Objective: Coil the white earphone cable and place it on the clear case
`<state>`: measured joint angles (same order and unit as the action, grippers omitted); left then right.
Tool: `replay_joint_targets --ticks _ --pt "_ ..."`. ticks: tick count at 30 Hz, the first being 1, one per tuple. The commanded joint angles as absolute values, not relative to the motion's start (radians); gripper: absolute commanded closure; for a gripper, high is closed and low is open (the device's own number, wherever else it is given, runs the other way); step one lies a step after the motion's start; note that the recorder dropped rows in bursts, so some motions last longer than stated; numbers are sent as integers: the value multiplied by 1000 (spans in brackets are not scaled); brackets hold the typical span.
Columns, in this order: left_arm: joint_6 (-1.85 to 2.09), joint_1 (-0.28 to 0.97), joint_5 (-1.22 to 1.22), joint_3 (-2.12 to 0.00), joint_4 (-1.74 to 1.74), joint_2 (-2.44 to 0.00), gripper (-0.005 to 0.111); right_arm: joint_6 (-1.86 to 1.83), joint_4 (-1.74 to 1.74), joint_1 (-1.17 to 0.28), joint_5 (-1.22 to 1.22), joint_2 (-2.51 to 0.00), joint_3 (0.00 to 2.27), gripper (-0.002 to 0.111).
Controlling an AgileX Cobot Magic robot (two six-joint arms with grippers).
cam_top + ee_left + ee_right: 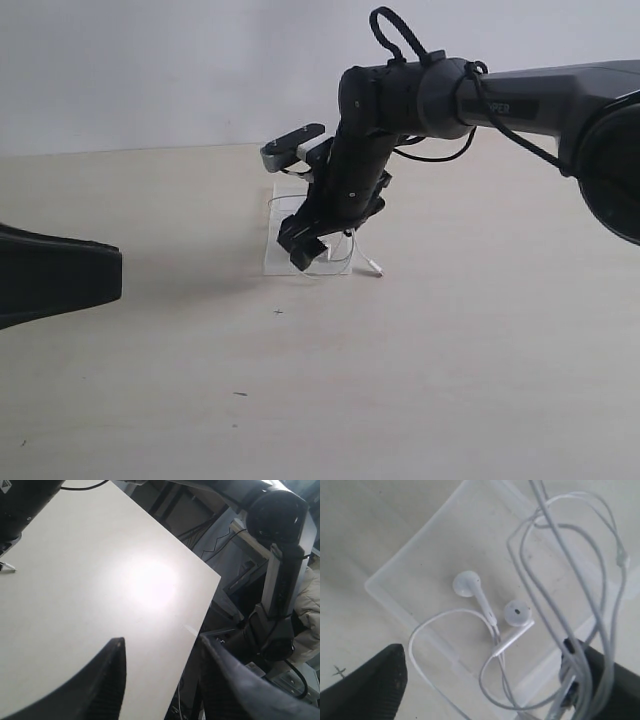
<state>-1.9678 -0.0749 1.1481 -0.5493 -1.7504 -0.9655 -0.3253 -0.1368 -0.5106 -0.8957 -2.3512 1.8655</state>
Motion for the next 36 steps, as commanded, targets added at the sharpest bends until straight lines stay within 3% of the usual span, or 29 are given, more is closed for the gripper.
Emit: replay_joint_targets --ticks 1,9,36 --pt "-1964 -71 1138 -544 -1744 -961 61 -313 -137 -512 -908 -2334 1873 22" --pt "-1964 -71 1138 -544 -1744 -961 61 -302 -105 -512 -970 -2334 1873 8" --pt "-1964 -71 1138 -544 -1744 -961 61 -137 45 -512 -857 -2267 1873 8"
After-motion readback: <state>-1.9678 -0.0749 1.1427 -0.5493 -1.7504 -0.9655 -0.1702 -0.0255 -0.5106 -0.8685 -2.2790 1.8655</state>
